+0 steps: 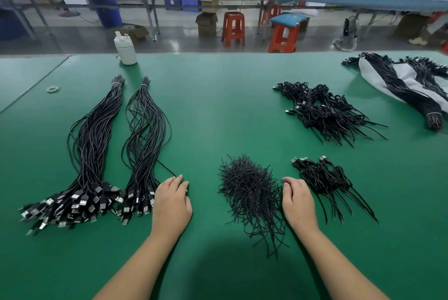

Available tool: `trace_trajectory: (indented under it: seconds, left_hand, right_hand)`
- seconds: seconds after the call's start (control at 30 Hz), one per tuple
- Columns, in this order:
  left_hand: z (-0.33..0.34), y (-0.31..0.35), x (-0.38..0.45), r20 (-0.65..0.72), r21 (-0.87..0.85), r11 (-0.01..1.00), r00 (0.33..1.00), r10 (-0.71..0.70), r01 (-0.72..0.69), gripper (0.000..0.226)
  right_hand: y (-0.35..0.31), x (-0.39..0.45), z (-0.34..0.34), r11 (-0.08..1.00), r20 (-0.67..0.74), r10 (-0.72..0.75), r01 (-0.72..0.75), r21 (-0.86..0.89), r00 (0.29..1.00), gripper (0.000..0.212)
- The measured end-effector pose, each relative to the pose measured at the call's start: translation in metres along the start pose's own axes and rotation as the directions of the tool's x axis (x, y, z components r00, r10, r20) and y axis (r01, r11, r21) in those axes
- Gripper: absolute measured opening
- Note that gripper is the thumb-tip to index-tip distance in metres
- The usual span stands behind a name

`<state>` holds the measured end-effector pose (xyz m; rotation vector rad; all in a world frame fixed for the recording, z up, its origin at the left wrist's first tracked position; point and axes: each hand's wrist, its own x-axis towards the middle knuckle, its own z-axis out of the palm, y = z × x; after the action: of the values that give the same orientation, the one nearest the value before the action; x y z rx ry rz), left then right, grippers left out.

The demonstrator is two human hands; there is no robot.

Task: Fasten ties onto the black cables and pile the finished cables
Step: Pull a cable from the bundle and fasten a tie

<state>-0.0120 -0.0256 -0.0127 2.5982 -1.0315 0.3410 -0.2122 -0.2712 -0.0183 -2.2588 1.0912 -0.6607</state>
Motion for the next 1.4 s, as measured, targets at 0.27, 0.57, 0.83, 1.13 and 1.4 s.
trace_trajectory:
  seconds: [0.27,0.57,0.83,1.13,1.4]
  left_hand:
    - [0.005,-0.003,-0.004,-0.131,-0.064,0.997,0.991,0.039,-0.048,0.019]
    - [-0.010,0.017,-0.017,-0.083,-0.168,0.985,0.996,0.034,-0.047,0.017]
    - [-0.060,0.064,-0.028,0.459,-0.435,0.885,0.887,0.060,0.165,0.017]
    - [-0.121,0.090,-0.001,0.470,-0.836,0.465,0.818,0.331,0.292,0.011]
    - [-0.143,0.082,0.026,0.178,-0.923,0.347,0.984,-0.006,0.169,0.015]
  right_hand:
    - [0.000,-0.001,-0.001,1.000,-0.006,0.013,-0.013,0.015,1.000,0.024]
    - [-0.002,-0.001,-0.004,0.997,-0.003,0.047,-0.046,0.056,0.999,0.024]
    - [-0.011,-0.003,-0.015,0.979,-0.010,0.092,-0.088,0.183,0.996,0.024]
    - [-0.110,-0.035,-0.030,0.716,0.491,-0.091,-0.286,0.637,0.867,0.045]
    - [-0.147,-0.059,-0.027,0.564,0.503,-0.262,-0.292,0.772,0.824,0.046]
